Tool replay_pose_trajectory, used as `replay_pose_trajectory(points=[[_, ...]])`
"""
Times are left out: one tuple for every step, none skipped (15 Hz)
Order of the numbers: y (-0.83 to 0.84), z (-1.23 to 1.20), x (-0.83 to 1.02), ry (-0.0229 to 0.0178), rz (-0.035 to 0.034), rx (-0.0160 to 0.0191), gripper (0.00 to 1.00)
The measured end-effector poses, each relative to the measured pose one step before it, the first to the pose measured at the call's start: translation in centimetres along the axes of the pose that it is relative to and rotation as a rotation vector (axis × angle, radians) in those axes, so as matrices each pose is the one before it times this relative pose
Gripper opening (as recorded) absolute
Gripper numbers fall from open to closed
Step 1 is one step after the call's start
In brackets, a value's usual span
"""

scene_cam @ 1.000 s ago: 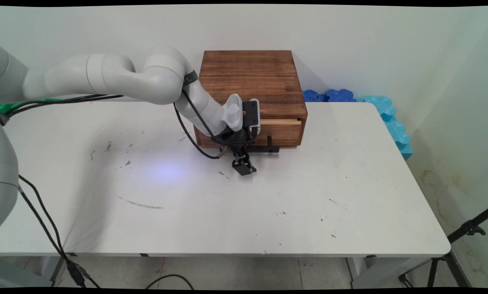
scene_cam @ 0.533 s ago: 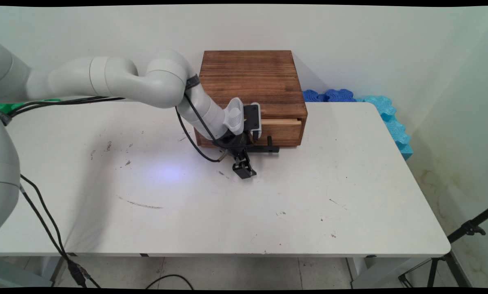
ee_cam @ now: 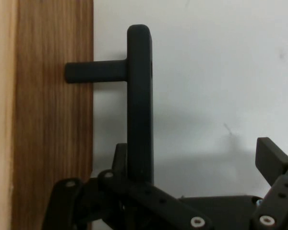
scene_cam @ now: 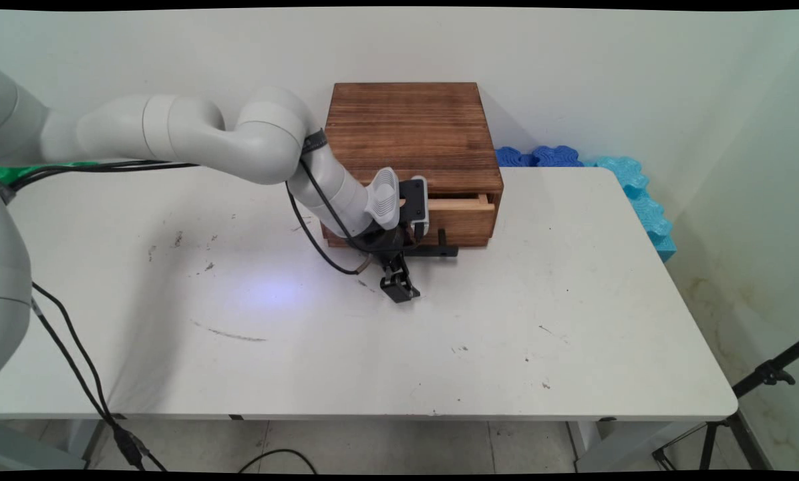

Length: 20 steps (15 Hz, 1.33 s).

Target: Open the drawer

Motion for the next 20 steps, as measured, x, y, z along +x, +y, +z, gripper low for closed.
replay_pose_trajectory(points=[[0.222, -0.066, 0.002, -0.00043, -0.00025, -0.00239, 1.00], [0.353, -0.111, -0.003, -0.00052, -0.00054, -0.00387, 1.00], [0.465, -0.145, 0.019, -0.00003, 0.00013, -0.00510, 1.00], [0.492, -0.138, -0.009, -0.00074, 0.00034, -0.00532, 1.00], [0.422, -0.135, -0.008, -0.00032, -0.00027, -0.00434, 1.00], [0.292, -0.103, -0.012, -0.00009, -0.00017, -0.00276, 1.00], [0.468, -0.146, -0.014, -0.00055, 0.00003, -0.00462, 1.00], [0.310, -0.095, 0.008, -0.00018, 0.00056, -0.00294, 1.00], [0.504, -0.170, -0.016, -0.00024, -0.00002, -0.00447, 1.00], [0.552, -0.174, -0.039, -0.00061, -0.00004, -0.00492, 1.00], [0.569, -0.176, 0.003, 0.00015, 0.00040, -0.00498, 1.00], [0.495, -0.141, -0.003, 0.00011, -0.00002, -0.00435, 1.00], [0.580, -0.168, 0.016, 0.00044, -0.00027, -0.00463, 1.00], [0.576, -0.162, -0.014, 0.00032, -0.00104, -0.00428, 1.00], [0.488, -0.125, -0.005, 0.00013, -0.00106, -0.00379, 1.00], [0.321, -0.073, 0.011, 0.00018, -0.00090, -0.00266, 1.00], [0.511, -0.123, -0.001, 0.00065, -0.00180, -0.00416, 1.00], [0.583, -0.132, -0.011, 0.00073, -0.00219, -0.00479, 1.00], [0.584, -0.136, -0.008, 0.00096, -0.00259, -0.00497, 1.00], [0.514, -0.119, -0.006, 0.00089, -0.00162, -0.00445, 1.00]])
